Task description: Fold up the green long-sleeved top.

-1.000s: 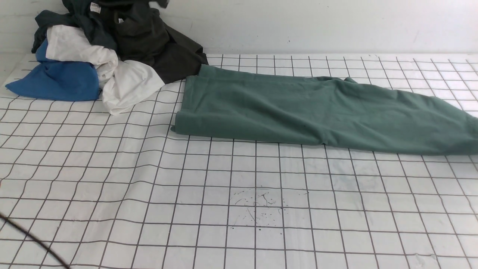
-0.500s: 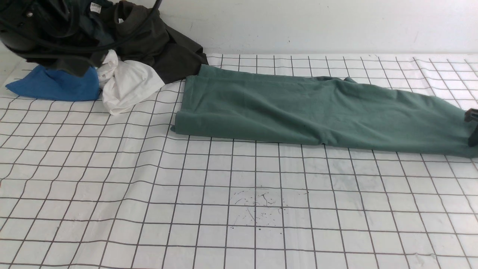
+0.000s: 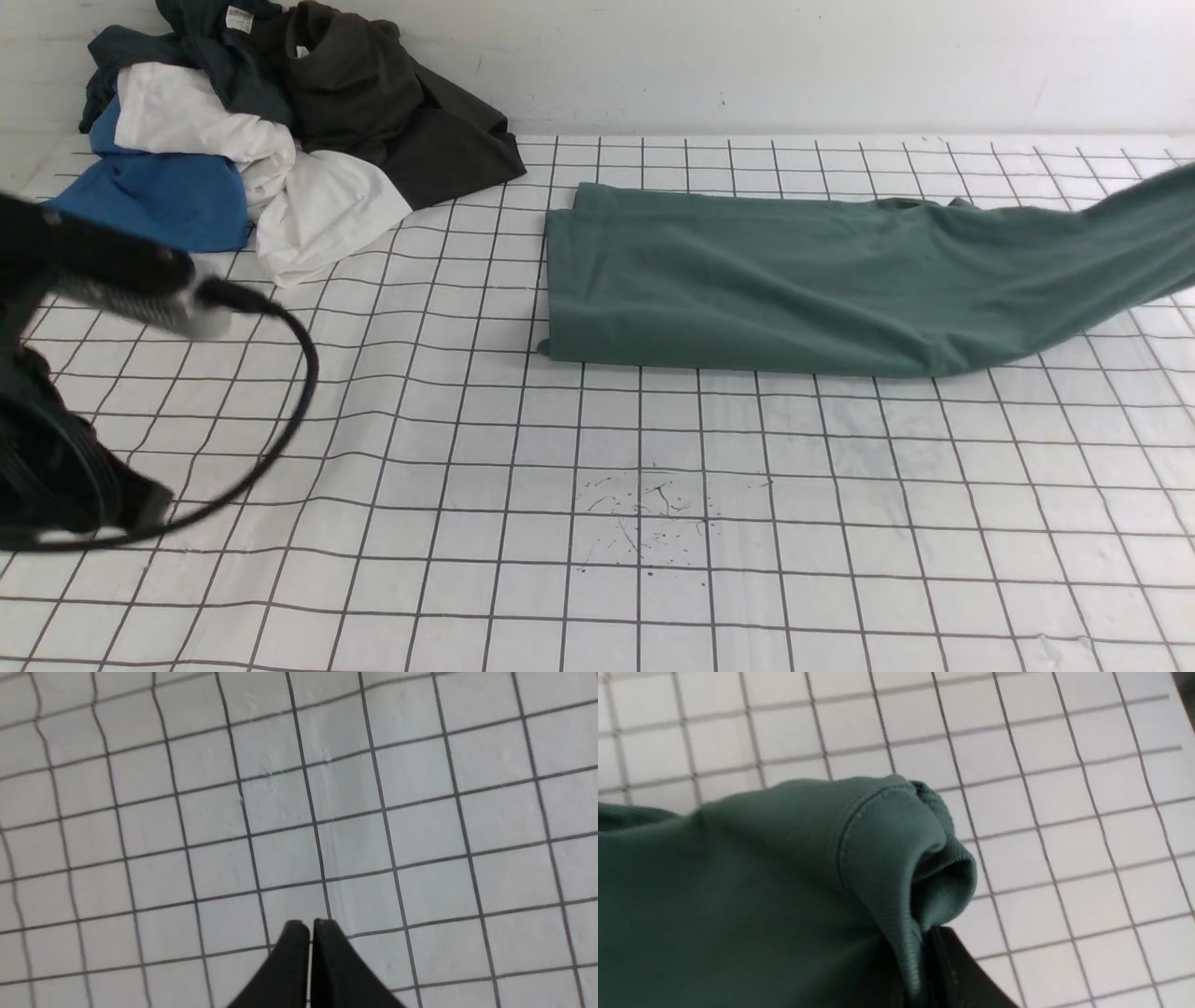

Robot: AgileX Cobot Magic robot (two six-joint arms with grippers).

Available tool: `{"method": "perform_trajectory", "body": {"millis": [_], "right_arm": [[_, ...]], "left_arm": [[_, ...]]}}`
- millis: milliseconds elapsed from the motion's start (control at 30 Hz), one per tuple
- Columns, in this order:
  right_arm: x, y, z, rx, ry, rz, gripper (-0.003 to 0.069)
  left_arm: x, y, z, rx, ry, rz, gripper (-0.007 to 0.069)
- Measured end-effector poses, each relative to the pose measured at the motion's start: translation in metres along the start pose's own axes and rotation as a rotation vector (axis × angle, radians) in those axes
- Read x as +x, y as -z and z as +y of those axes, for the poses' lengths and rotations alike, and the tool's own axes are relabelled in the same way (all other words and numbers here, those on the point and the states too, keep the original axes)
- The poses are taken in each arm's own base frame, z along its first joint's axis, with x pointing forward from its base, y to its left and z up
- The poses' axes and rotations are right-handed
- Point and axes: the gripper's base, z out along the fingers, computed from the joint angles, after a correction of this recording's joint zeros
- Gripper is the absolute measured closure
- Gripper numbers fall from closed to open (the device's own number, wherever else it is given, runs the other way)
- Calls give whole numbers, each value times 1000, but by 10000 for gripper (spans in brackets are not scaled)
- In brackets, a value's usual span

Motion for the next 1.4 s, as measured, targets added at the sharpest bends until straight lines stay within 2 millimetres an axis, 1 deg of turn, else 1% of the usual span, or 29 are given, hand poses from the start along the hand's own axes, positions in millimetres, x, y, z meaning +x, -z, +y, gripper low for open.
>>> {"method": "perform_trajectory", "body": {"millis": [67,100,133,167,200,233,267,333,367,400,433,500,533,567,600,633,667,700,767,833,867,900,967,1033,1067,1100,1200,1300,1400], "right_arm": [[-11,15,33,-105,9,-49,629],[-12,16,34,-111,7,-53,629],[-17,20,82,-221,52,-67,629],[-17,20,106,-269,76,-65,629],[-15,18,137,-327,111,-60,629],[-11,17,176,-394,153,-56,629],[-9,16,196,-428,172,-61,629],[1,13,246,-500,227,-69,629],[12,11,286,-550,274,-76,629],[12,9,287,-549,272,-79,629],[31,1,338,-602,337,-99,629],[50,-10,375,-635,378,-115,629],[59,-16,389,-645,393,-118,629],[62,-16,395,-650,402,-119,629],[79,-31,415,-653,435,-116,629],[82,-31,418,-656,444,-115,629],[95,-40,428,-652,481,-95,617],[96,-41,428,-652,482,-92,616],[98,-41,431,-652,495,-89,580],[91,-34,431,-657,491,-117,513],[91,-33,431,-658,492,-119,506],[84,-27,430,-661,490,-137,443],[74,-15,430,-670,490,-172,363],[67,-4,430,-678,495,-190,296],[66,-4,429,-678,497,-190,291],[61,6,427,-680,509,-192,253],[58,12,423,-674,525,-177,249],[60,11,417,-645,564,-132,284],[67,6,404,-600,622,-7,427]], "left_arm": [[7,-20,-3,5,7,1,631],[8,-21,-3,5,6,0,631],[10,-33,-4,9,13,-16,631],[9,-37,-5,11,17,-29,631],[7,-41,-5,12,21,-40,631],[5,-43,-6,15,27,-53,631],[4,-44,-6,17,31,-60,631],[3,-45,-7,24,41,-68,631],[3,-45,-7,29,46,-68,631],[3,-45,-7,30,47,-68,631],[3,-45,-8,39,56,-67,631],[3,-45,-9,47,63,-62,631],[3,-45,-9,51,66,-60,631],[3,-45,-9,51,67,-60,631],[4,-45,-10,59,72,-55,631],[4,-45,-10,60,73,-54,631],[5,-45,-11,68,80,-44,631],[5,-45,-11,68,80,-44,631],[5,-45,-11,72,82,-35,631],[5,-45,-11,72,83,-35,631],[5,-45,-11,72,83,-35,631],[5,-45,-11,72,82,-35,631],[5,-45,-11,72,82,-36,631],[5,-45,-11,73,82,-37,631],[5,-45,-11,73,82,-37,631],[5,-45,-11,73,82,-37,631],[5,-45,-11,74,83,-37,631],[5,-45,-12,82,90,-37,631],[5,-45,-14,102,105,-38,631]]}}
